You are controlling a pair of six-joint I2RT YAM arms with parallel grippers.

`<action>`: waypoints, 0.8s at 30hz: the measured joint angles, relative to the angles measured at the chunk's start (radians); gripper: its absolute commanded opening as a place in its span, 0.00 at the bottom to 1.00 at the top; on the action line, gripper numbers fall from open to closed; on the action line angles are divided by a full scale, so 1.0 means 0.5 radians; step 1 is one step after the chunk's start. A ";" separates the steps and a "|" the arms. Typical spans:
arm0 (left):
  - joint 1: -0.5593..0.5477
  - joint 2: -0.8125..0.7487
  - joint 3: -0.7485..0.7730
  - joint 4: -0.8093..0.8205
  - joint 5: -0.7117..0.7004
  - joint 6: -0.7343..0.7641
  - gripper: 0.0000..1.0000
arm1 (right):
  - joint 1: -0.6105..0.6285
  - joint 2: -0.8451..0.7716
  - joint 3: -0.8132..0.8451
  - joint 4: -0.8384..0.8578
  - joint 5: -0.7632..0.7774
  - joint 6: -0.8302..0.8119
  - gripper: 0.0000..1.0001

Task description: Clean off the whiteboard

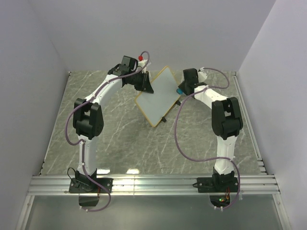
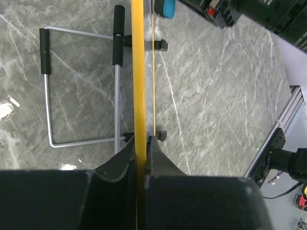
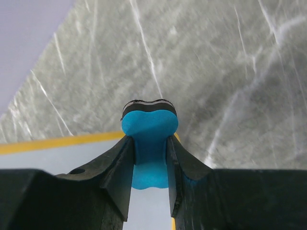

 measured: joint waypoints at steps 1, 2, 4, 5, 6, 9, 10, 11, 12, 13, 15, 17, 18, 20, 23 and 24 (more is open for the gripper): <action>0.000 -0.005 -0.009 0.006 -0.002 -0.001 0.00 | -0.001 0.007 0.024 -0.002 0.011 -0.001 0.00; 0.000 -0.009 -0.017 0.014 -0.001 -0.001 0.00 | -0.003 0.017 0.053 -0.003 0.027 -0.001 0.00; 0.000 -0.013 -0.022 0.019 -0.001 -0.002 0.00 | -0.005 0.024 0.088 -0.002 0.052 -0.003 0.00; -0.001 -0.014 -0.024 0.021 0.000 -0.002 0.00 | -0.006 0.024 0.090 -0.001 0.063 -0.007 0.00; -0.001 -0.016 -0.027 0.024 0.001 -0.001 0.00 | -0.006 0.024 0.090 -0.002 0.075 -0.008 0.00; -0.002 -0.016 -0.027 0.026 0.002 -0.001 0.00 | -0.006 0.024 0.090 -0.048 0.117 -0.009 0.00; -0.002 -0.016 -0.027 0.026 0.002 -0.002 0.00 | -0.006 0.024 0.090 -0.061 0.130 -0.010 0.00; -0.002 -0.016 -0.027 0.027 0.002 -0.001 0.00 | -0.005 0.024 0.090 -0.074 0.144 -0.014 0.00; -0.002 -0.016 -0.027 0.027 0.003 -0.002 0.00 | -0.003 0.027 0.092 -0.095 0.158 -0.018 0.00; -0.002 -0.016 -0.027 0.027 0.004 -0.001 0.00 | 0.002 0.037 0.114 -0.137 0.172 -0.021 0.00; -0.002 -0.016 -0.027 0.027 0.004 -0.001 0.00 | 0.008 0.085 0.192 -0.204 0.201 -0.024 0.00; -0.002 -0.016 -0.027 0.027 0.003 -0.002 0.00 | 0.014 0.139 0.273 -0.238 0.221 -0.024 0.00; -0.002 -0.016 -0.027 0.027 0.002 -0.005 0.00 | 0.018 0.159 0.298 -0.251 0.224 -0.024 0.00; -0.002 -0.016 -0.027 0.027 0.001 -0.008 0.00 | 0.022 0.177 0.325 -0.285 0.228 -0.021 0.00; -0.005 -0.016 -0.027 0.027 -0.003 -0.008 0.00 | 0.024 0.195 0.381 -0.320 0.227 -0.015 0.00; -0.007 -0.017 -0.027 0.027 -0.007 -0.008 0.00 | 0.027 0.198 0.397 -0.323 0.225 -0.014 0.00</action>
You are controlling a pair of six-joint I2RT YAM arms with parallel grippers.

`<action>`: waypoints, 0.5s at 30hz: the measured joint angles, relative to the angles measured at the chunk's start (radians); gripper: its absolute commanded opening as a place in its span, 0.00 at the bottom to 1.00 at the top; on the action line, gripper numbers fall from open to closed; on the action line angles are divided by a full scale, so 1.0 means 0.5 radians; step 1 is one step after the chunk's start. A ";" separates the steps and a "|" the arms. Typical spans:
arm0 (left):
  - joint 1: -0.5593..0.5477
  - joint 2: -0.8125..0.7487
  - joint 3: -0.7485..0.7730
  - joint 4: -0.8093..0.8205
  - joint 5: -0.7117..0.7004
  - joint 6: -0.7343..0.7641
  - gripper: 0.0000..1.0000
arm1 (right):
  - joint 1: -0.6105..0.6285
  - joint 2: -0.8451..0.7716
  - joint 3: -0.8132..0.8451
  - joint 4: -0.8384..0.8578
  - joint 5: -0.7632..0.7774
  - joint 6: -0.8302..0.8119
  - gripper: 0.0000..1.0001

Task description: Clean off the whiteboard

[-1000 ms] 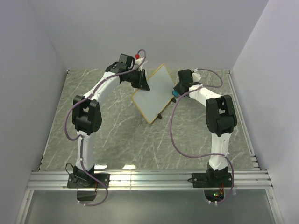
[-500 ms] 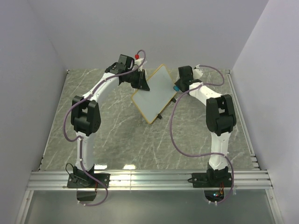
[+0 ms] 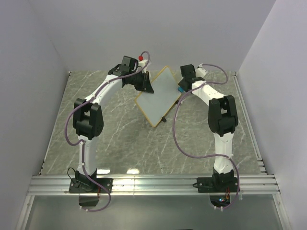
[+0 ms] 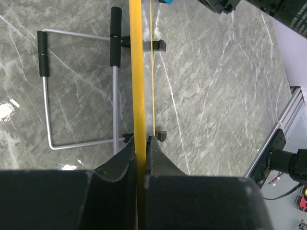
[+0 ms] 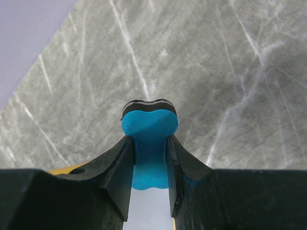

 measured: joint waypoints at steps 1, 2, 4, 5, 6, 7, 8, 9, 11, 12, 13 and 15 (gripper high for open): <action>-0.002 -0.002 0.000 0.000 -0.005 0.000 0.00 | 0.002 0.002 0.013 0.000 -0.005 0.001 0.00; -0.004 -0.004 0.000 -0.001 -0.008 0.000 0.00 | 0.004 0.002 0.024 0.000 -0.010 0.002 0.00; -0.011 -0.008 0.000 -0.002 -0.022 -0.001 0.00 | 0.008 0.002 0.053 0.000 -0.023 0.008 0.00; -0.014 -0.011 0.000 -0.002 -0.029 -0.001 0.00 | 0.011 0.005 0.082 -0.008 -0.028 0.008 0.00; -0.019 -0.013 0.000 -0.002 -0.040 -0.001 0.00 | 0.014 0.013 0.113 -0.013 -0.029 0.009 0.00; -0.022 -0.014 0.000 -0.003 -0.047 -0.002 0.00 | 0.018 0.023 0.153 -0.018 -0.029 0.008 0.00; -0.024 -0.015 0.000 -0.005 -0.055 -0.005 0.00 | 0.021 0.031 0.184 -0.023 -0.030 0.008 0.00; -0.025 -0.016 0.000 -0.005 -0.060 -0.009 0.00 | 0.024 0.031 0.198 -0.023 -0.030 0.008 0.00; -0.025 -0.016 0.001 -0.007 -0.065 -0.014 0.00 | 0.031 0.031 0.199 -0.023 -0.027 0.016 0.00; -0.025 -0.017 0.001 -0.008 -0.068 -0.015 0.00 | 0.032 0.031 0.194 -0.021 -0.027 0.026 0.00; -0.025 -0.017 0.002 -0.008 -0.070 -0.017 0.00 | 0.032 0.031 0.178 -0.021 -0.027 0.040 0.00; -0.027 -0.017 0.002 -0.009 -0.075 -0.021 0.00 | 0.032 0.018 0.111 -0.007 -0.027 0.063 0.00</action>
